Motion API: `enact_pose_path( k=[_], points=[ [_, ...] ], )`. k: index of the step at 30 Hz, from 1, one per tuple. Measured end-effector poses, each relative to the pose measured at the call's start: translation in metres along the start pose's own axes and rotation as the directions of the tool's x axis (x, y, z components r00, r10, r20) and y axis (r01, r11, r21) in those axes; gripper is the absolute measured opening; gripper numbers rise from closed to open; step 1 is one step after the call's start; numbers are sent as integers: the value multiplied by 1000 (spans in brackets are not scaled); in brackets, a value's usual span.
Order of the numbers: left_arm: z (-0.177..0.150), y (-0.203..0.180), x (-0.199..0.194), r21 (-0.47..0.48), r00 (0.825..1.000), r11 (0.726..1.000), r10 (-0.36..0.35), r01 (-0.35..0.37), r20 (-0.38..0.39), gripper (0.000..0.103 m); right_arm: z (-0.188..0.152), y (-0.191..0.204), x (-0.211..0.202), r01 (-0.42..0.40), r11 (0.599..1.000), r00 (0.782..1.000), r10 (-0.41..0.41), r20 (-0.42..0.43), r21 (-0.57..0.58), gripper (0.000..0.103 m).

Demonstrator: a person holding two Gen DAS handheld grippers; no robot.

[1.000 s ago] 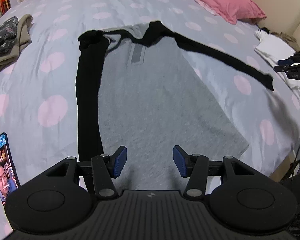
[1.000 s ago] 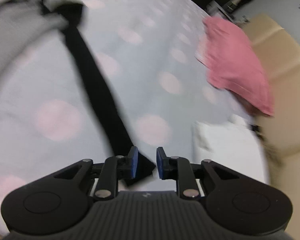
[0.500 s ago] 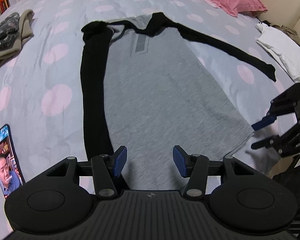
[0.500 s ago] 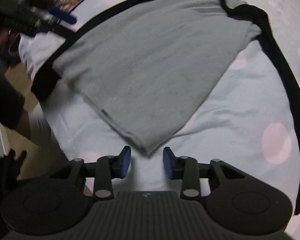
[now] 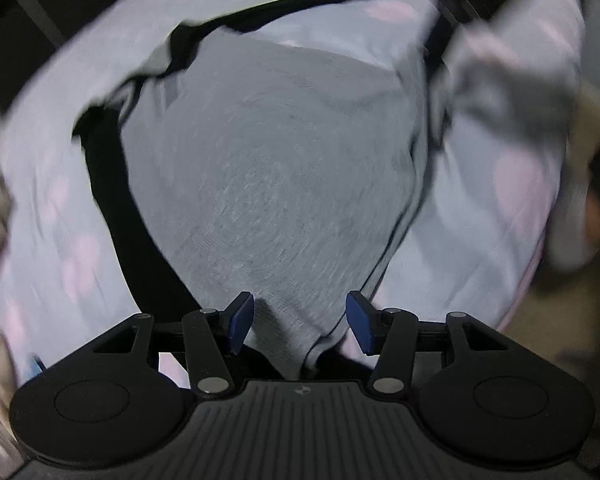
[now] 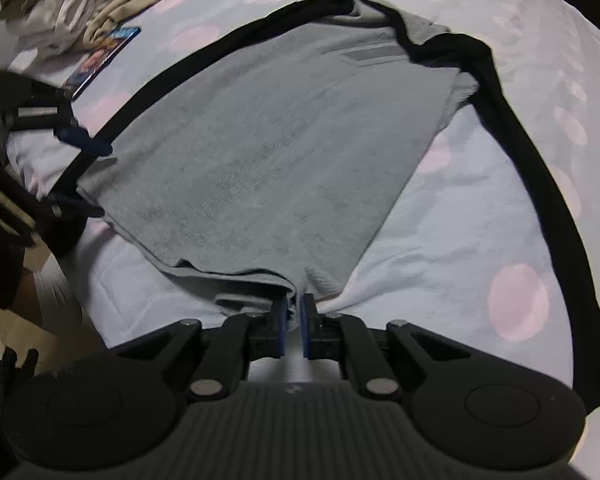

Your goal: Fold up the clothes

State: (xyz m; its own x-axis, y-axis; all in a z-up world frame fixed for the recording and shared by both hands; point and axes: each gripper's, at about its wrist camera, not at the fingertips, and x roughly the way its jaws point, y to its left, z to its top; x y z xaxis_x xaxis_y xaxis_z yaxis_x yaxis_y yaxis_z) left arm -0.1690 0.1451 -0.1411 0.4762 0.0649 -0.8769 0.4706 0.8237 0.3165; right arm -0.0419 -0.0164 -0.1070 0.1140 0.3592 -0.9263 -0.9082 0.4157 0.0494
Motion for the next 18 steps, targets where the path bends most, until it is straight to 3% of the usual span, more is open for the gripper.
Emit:
enact_pose_path(
  k=[5, 11, 16, 18],
  points=[
    [-10, -22, 0, 164, 998, 986, 24, -34, 65, 49, 2, -1, -5, -2, 999, 1000, 1, 19, 34, 3],
    [-9, -23, 0, 166, 998, 986, 5, -16, 66, 49, 2, -12, -15, 8, 996, 998, -13, 57, 87, 3],
    [-11, -17, 9, 163, 999, 986, 32, -38, 37, 49, 5, -18, -24, -5, 994, 996, -5, 87, 111, 3],
    [-10, -12, 9, 139, 999, 989, 40, -44, 30, 35, 6, -18, -26, -7, 994, 996, -3, 90, 111, 3]
  ],
)
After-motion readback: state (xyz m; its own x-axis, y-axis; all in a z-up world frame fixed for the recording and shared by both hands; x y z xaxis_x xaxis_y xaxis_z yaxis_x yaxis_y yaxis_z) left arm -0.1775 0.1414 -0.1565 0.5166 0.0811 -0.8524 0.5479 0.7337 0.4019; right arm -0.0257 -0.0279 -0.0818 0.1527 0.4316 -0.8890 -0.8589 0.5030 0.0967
